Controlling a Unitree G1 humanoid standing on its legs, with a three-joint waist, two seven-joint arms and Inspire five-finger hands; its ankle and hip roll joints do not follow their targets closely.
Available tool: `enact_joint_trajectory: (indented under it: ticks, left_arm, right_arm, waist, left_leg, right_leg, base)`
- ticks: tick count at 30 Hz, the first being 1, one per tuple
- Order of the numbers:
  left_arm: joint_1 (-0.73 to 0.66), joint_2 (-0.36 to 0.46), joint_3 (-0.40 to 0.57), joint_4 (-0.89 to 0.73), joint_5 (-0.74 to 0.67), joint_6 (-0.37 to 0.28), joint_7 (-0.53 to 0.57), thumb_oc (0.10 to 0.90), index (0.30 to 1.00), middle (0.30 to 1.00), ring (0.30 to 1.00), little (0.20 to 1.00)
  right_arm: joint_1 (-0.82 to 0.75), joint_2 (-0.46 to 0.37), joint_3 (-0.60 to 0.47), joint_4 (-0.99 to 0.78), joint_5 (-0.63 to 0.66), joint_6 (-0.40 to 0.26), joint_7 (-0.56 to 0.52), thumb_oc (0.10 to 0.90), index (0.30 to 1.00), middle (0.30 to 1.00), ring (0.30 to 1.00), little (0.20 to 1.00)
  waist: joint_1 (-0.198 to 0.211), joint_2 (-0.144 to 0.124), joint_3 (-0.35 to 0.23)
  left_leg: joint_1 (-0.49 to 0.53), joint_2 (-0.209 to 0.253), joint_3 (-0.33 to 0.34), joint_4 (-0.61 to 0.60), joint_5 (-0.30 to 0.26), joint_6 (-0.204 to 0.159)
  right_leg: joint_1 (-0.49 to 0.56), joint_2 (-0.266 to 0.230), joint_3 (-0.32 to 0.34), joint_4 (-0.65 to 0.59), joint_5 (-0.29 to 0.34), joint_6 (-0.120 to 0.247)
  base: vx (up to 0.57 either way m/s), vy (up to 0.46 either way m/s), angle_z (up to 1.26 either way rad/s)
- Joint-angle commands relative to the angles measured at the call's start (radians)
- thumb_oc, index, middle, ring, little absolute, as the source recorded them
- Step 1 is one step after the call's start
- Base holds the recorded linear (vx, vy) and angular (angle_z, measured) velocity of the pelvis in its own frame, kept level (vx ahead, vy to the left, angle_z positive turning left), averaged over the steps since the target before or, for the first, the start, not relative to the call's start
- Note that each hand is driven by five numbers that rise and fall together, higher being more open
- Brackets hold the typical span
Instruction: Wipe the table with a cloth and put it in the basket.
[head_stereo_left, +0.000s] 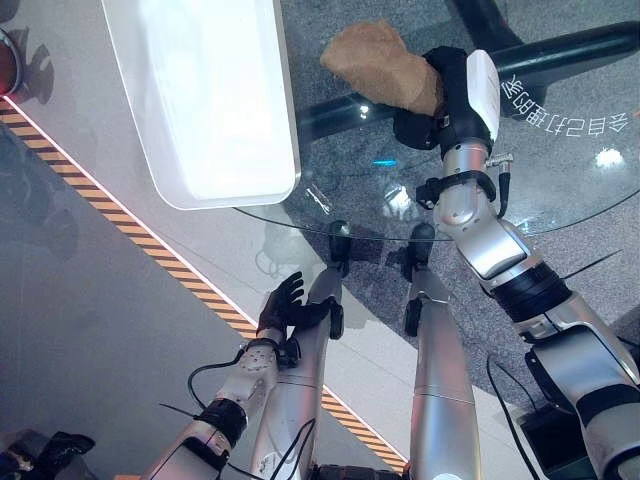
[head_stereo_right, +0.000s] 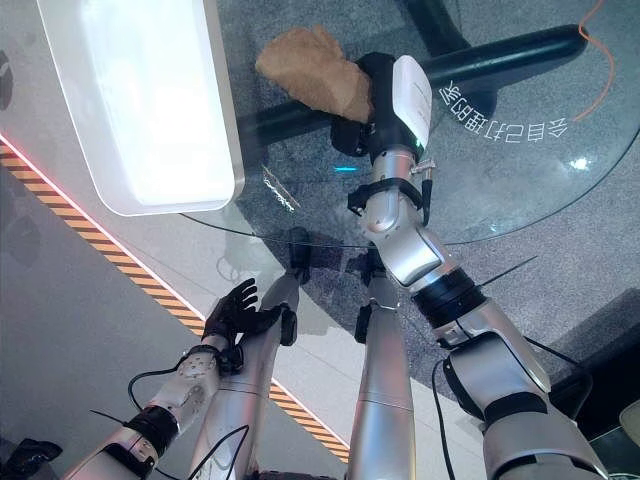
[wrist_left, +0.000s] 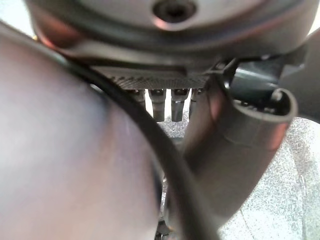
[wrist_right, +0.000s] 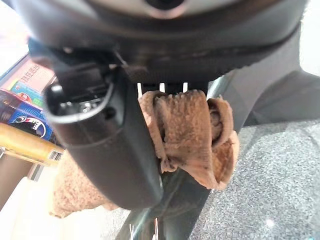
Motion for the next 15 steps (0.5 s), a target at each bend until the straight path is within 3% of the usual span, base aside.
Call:
enact_joint_trajectory:
  ticks: [1, 15]
  left_arm:
    - [0.162, -0.009, -0.01, -0.027, 0.036, -0.017, 0.013, 0.8, 0.9, 0.9, 0.9, 0.9]
    - [0.141, 0.001, -0.009, 0.004, 0.038, -0.029, 0.01, 0.8, 0.9, 0.9, 0.9, 0.9]
  right_arm:
    - [0.08, 0.016, 0.099, -0.115, -0.043, -0.036, 0.089, 0.1, 0.3, 0.3, 0.3, 0.2]
    - [0.095, -0.008, 0.183, -0.142, -0.095, -0.052, 0.247, 0.1, 0.3, 0.3, 0.3, 0.2]
  waist:
    - [0.002, 0.037, -0.022]
    - [-0.001, 0.023, -0.022]
  left_leg:
    - [-0.016, -0.06, -0.021, 0.088, -0.107, 0.0]
    - [-0.019, -0.057, -0.022, 0.079, -0.103, -0.002]
  right_leg:
    - [-0.005, 0.039, -0.028, -0.069, 0.039, 0.032]
    - [-0.004, 0.036, -0.039, -0.079, 0.042, 0.036]
  base:
    - [0.0, 0.0, 0.0]
    - [0.0, -0.005, 0.0]
